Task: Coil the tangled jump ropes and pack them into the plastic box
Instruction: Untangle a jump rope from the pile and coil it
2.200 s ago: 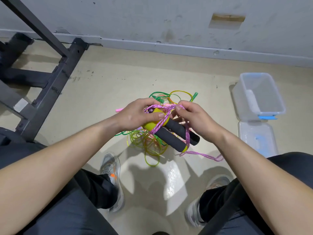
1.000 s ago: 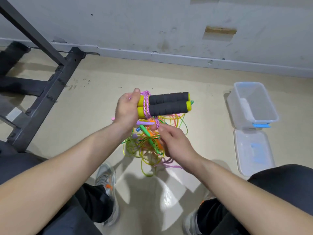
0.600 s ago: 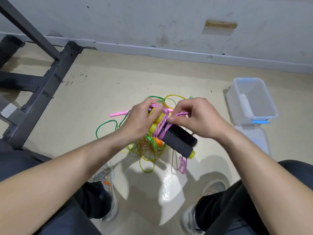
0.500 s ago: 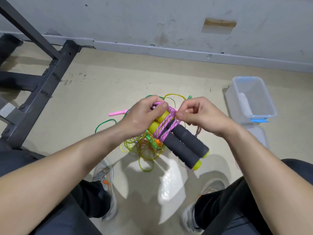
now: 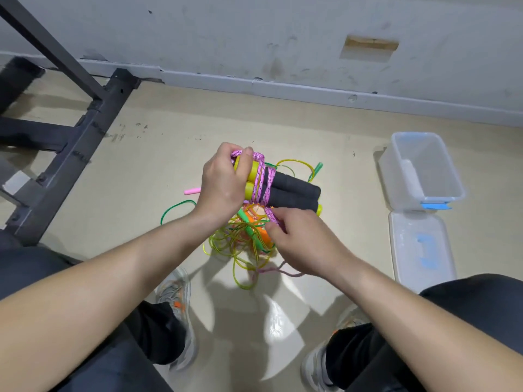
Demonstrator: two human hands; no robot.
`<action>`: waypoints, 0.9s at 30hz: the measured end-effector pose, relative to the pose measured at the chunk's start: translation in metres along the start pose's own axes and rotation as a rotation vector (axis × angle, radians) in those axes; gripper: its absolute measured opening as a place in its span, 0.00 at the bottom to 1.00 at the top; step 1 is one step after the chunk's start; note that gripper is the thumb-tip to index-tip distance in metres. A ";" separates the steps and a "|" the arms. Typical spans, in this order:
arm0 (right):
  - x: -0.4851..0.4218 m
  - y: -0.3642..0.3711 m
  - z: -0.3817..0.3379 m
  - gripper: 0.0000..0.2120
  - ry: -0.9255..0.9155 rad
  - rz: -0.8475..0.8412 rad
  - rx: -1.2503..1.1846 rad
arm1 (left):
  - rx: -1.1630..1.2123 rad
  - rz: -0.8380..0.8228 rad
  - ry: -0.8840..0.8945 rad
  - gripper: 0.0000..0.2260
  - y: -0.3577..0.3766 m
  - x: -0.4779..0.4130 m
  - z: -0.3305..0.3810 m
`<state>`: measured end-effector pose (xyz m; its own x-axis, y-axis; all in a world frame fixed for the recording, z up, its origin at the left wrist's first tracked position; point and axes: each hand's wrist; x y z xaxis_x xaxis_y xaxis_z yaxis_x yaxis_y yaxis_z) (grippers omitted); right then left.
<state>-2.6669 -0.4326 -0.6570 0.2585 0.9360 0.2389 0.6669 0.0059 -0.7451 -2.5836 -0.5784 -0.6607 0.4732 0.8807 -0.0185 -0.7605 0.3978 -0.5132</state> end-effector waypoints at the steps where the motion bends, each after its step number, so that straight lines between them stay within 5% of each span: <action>1: 0.001 -0.007 -0.001 0.14 -0.002 -0.014 0.096 | -0.042 -0.007 0.015 0.10 0.001 0.001 0.000; 4: 0.000 -0.033 0.001 0.14 -0.052 0.046 0.364 | -0.176 -0.041 0.075 0.12 0.001 0.000 -0.003; 7: -0.005 -0.058 0.005 0.17 -0.144 0.093 0.333 | -0.246 -0.146 0.168 0.11 -0.001 0.000 -0.003; 12: -0.022 -0.064 0.043 0.12 -0.107 -0.080 -0.612 | 0.168 -0.625 0.063 0.08 -0.005 -0.001 0.002; 16: -0.019 -0.029 0.030 0.14 0.126 -0.093 -1.261 | 0.575 -0.466 -0.151 0.12 -0.002 0.000 0.013; 19: -0.016 0.002 0.020 0.12 0.149 0.019 -0.933 | 0.642 -0.227 -0.249 0.15 0.000 -0.006 0.004; 24: -0.006 0.005 0.007 0.13 -0.005 0.027 0.110 | -0.051 -0.001 -0.037 0.10 -0.003 -0.011 -0.015; 27: -0.007 -0.024 0.000 0.12 -0.118 0.108 0.399 | -0.239 -0.030 0.129 0.11 -0.001 -0.005 -0.012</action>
<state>-2.6852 -0.4394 -0.6410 0.2149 0.9724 0.0911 0.3120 0.0200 -0.9499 -2.5798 -0.5859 -0.6699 0.5580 0.8236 -0.1017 -0.6263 0.3375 -0.7028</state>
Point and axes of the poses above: each hand's wrist, its own x-axis away from the middle knuckle, its own y-axis out of the palm, z = x × y, and after that the axes turned 5 degrees about -z, right-handed
